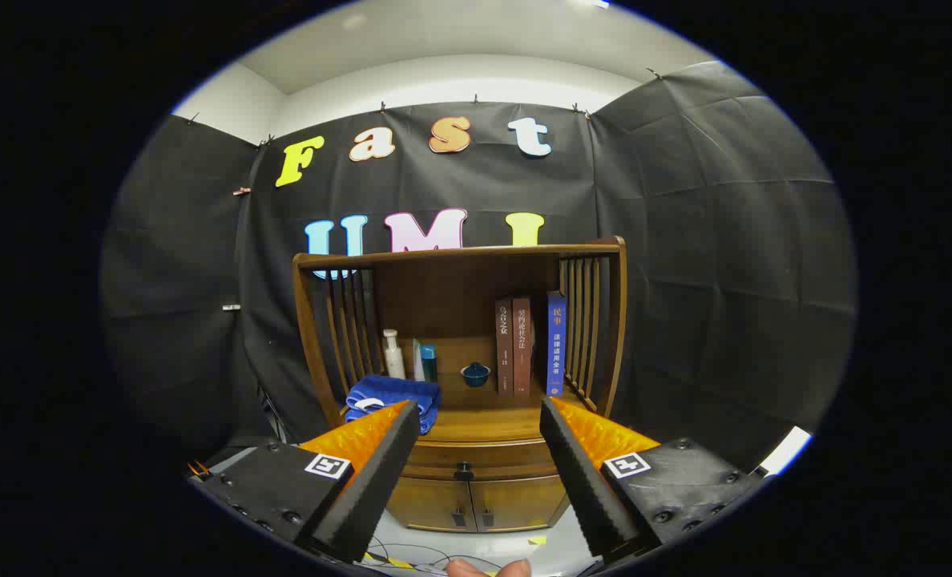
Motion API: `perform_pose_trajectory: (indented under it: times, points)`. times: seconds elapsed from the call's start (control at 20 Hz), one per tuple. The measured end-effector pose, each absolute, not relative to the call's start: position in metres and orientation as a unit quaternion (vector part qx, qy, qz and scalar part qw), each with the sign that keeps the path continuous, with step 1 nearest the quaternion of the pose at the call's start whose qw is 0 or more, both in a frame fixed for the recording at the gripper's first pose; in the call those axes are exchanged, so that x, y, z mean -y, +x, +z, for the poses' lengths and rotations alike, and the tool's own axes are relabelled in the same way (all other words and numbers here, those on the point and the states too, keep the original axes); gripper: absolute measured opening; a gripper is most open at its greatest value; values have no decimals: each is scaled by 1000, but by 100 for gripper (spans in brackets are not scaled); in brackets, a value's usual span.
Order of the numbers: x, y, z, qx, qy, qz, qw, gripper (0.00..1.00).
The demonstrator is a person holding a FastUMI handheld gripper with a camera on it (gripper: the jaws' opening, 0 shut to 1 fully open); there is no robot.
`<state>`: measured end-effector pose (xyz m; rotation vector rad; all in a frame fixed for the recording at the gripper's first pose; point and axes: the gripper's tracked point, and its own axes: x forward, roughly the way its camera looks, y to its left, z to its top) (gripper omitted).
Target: Pull open the drawer, take out the items inside it, and place them on the countertop above the cabinet.
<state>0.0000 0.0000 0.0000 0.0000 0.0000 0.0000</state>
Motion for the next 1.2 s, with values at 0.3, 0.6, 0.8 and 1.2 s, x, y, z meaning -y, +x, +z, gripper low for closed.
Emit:
perform_pose_trajectory:
  times: [0.3, 0.6, 0.8, 1.2]
  points:
    - [2, 5, -1, 0, 1, -2, 1000, 99]
    - [2, 6, 1, 1, -5, -1, 1000, 99]
    - [3, 4, 2, 5, -8, -3, 1000, 99]
    - [1, 10, -20, 23, -12, -8, 1000, 99]
